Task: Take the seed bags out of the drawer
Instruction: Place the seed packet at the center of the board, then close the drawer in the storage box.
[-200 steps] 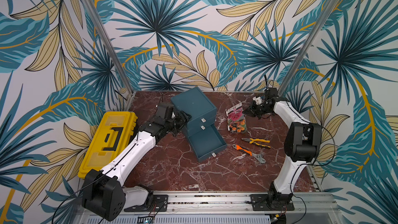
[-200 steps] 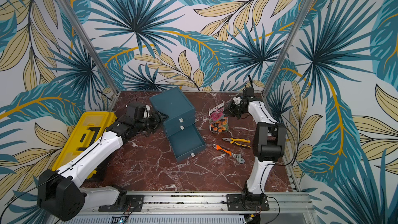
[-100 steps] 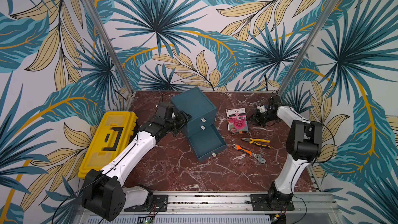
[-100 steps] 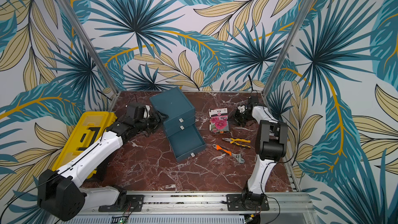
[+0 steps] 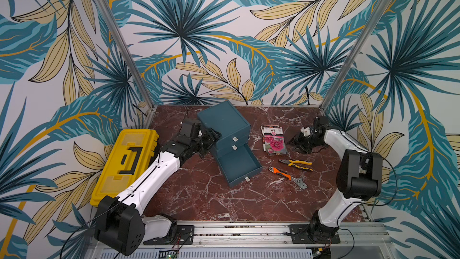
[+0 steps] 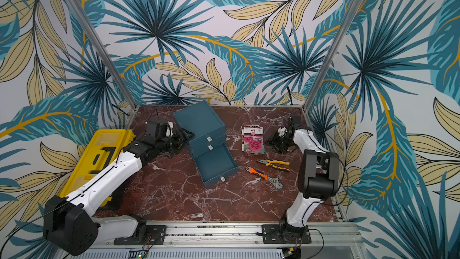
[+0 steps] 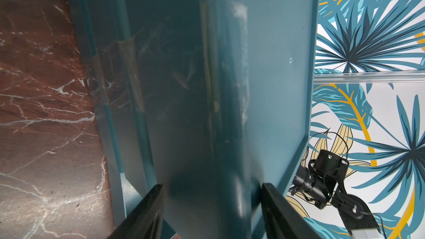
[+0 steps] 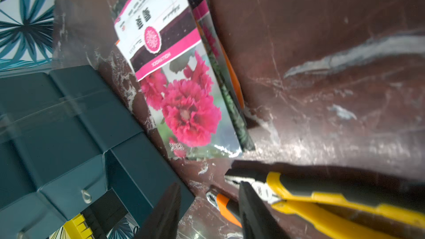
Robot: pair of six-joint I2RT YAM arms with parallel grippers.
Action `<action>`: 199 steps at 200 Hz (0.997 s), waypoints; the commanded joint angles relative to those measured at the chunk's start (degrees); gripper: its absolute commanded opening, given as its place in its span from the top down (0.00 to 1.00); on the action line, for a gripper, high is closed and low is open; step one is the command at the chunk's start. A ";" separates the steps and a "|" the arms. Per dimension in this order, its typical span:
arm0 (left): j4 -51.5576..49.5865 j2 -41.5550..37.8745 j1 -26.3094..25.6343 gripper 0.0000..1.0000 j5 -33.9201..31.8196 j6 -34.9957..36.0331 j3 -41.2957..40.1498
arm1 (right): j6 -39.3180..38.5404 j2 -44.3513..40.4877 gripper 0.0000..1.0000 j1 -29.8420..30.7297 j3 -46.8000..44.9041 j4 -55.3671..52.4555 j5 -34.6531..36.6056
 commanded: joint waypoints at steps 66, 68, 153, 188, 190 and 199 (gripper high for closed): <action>-3.84 3.15 -0.56 0.34 0.25 1.36 0.80 | 19.42 -24.51 0.76 18.12 -24.78 12.86 2.82; -3.76 3.17 -0.56 0.34 0.31 1.37 0.79 | 20.07 -24.74 0.76 18.74 -25.29 13.32 2.97; -4.80 2.08 -0.62 0.35 0.16 1.59 0.22 | 35.79 -25.06 1.00 31.79 -37.77 32.76 6.40; -5.15 1.20 -0.62 0.35 0.07 1.53 -0.61 | 38.55 -21.28 1.00 34.37 -37.72 37.99 7.22; -5.21 1.16 -0.58 0.35 0.11 1.54 -0.68 | 38.60 -21.06 1.00 34.50 -37.69 38.19 7.26; -5.25 1.06 -0.56 0.35 0.05 1.53 -0.79 | 39.22 -20.02 1.00 34.88 -37.51 39.20 7.43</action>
